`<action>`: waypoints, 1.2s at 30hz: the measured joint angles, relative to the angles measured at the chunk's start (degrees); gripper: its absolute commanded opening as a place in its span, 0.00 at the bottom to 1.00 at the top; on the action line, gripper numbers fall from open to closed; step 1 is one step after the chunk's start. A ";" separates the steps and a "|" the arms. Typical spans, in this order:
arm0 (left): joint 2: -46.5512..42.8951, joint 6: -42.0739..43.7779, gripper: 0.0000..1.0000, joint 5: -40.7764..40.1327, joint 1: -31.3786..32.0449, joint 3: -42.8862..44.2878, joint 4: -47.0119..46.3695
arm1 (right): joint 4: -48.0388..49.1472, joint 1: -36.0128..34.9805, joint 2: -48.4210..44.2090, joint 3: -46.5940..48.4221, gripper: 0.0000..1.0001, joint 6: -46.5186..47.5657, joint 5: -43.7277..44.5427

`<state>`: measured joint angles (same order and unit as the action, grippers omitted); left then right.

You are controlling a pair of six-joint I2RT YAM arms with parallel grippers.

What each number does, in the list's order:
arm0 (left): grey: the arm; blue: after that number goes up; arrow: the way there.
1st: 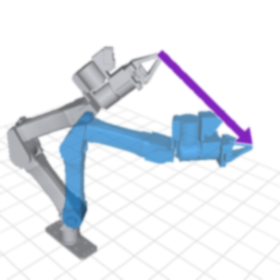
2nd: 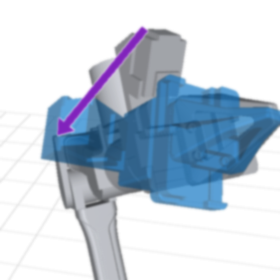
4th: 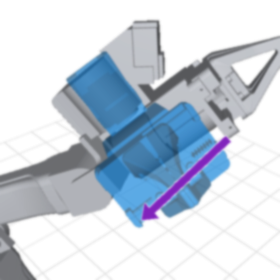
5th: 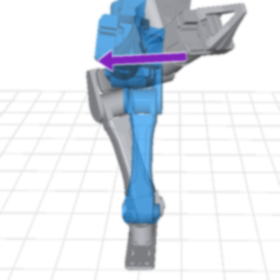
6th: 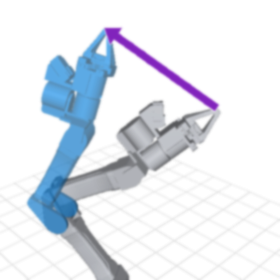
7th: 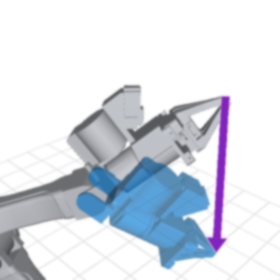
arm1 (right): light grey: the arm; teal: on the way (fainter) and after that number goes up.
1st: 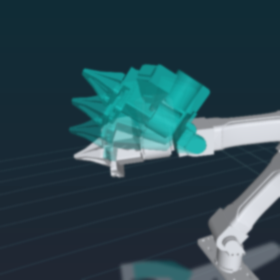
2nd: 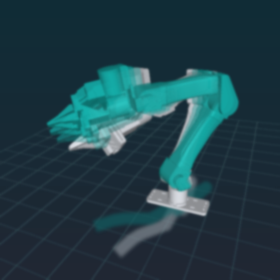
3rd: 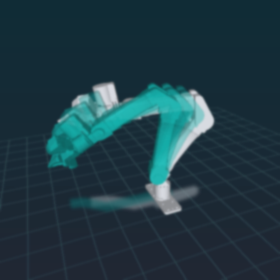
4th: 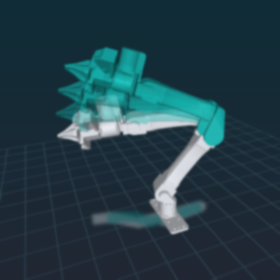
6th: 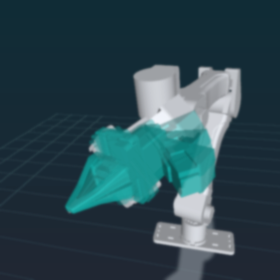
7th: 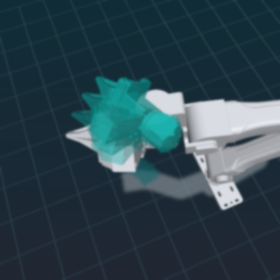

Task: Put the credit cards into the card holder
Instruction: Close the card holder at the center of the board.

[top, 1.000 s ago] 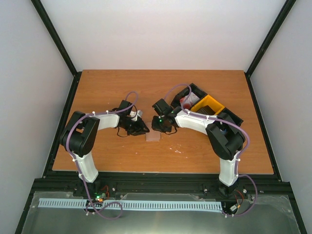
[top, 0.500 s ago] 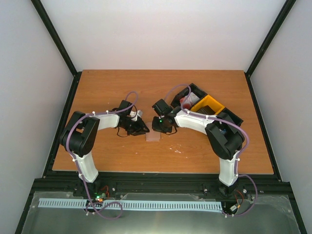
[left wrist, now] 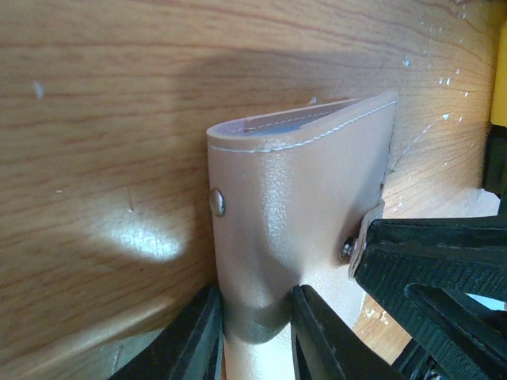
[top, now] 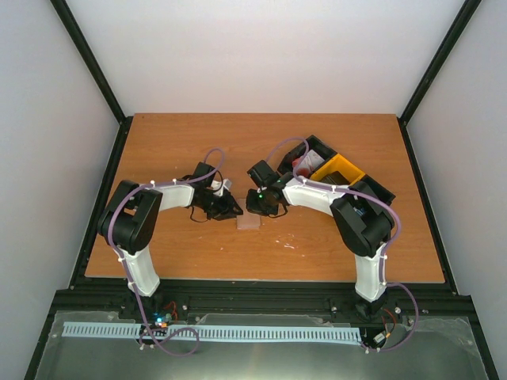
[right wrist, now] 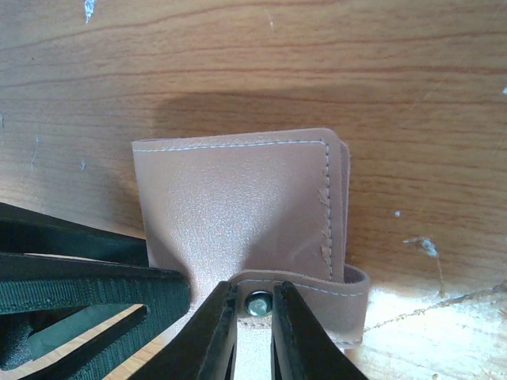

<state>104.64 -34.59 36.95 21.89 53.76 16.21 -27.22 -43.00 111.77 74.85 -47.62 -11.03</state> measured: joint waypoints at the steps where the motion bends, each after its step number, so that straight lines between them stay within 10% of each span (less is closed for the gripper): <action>1: 0.00 0.00 0.26 0.00 0.00 0.02 0.02 | -0.02 0.02 0.02 0.00 0.13 0.02 -0.17; 36: 0.85 0.00 0.24 0.72 -0.31 0.66 0.61 | -16.33 -2.21 8.31 14.40 0.03 2.34 5.22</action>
<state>105.49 -34.59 37.67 21.58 54.41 16.82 -43.55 -45.21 120.07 89.25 -45.28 -5.80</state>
